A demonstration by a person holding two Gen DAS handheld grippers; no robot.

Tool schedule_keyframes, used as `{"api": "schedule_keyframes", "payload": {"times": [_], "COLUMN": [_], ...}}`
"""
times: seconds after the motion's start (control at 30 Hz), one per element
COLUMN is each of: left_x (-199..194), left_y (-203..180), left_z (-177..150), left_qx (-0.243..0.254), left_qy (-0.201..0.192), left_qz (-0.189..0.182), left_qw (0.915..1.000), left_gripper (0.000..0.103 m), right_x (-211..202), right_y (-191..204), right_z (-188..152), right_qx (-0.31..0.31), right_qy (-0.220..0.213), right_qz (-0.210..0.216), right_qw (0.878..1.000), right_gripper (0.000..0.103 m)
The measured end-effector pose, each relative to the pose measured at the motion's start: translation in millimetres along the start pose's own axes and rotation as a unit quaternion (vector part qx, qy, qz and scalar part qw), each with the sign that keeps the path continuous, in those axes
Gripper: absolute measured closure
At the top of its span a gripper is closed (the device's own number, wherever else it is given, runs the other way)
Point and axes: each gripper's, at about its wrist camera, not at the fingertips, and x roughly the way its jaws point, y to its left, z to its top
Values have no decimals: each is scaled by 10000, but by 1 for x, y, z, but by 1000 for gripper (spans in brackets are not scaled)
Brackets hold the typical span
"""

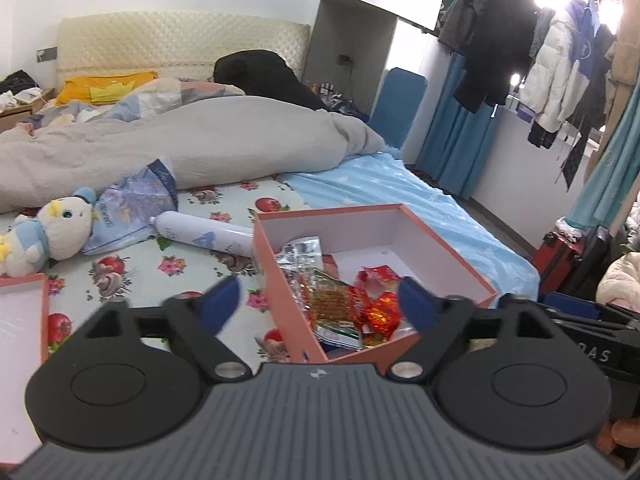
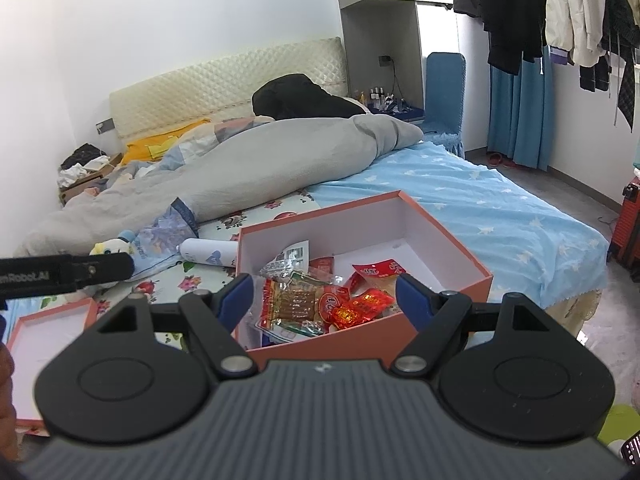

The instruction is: Organize snacks

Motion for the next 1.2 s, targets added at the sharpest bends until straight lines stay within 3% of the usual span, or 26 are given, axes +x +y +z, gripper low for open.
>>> {"api": "schedule_keyframes", "payload": {"times": [0.13, 0.87, 1.07, 1.13, 1.17, 1.2], "left_x": [1, 8, 8, 8, 8, 8], "left_y": [2, 5, 10, 12, 13, 14], "left_z": [2, 2, 1, 2, 2, 2], "left_qx": [119, 282, 127, 73, 44, 22], "left_qy": [33, 188, 185, 185, 172, 167], "left_qz": [86, 254, 346, 328, 328, 348], "left_qw": [9999, 9991, 9991, 9993, 9993, 9993], "left_gripper": [3, 3, 3, 3, 3, 3], "right_x": [1, 1, 3, 3, 3, 3], "right_y": [-1, -3, -2, -2, -3, -4], "right_z": [0, 3, 2, 3, 3, 3], "right_qx": [-19, -63, -61, -94, -94, -80], "right_qy": [-2, 17, 51, -20, -45, -61], "right_qz": [-34, -137, -105, -217, -226, -228], "right_qw": [10000, 9999, 9999, 9997, 9997, 9997], "right_gripper": [23, 23, 23, 15, 0, 0]}}
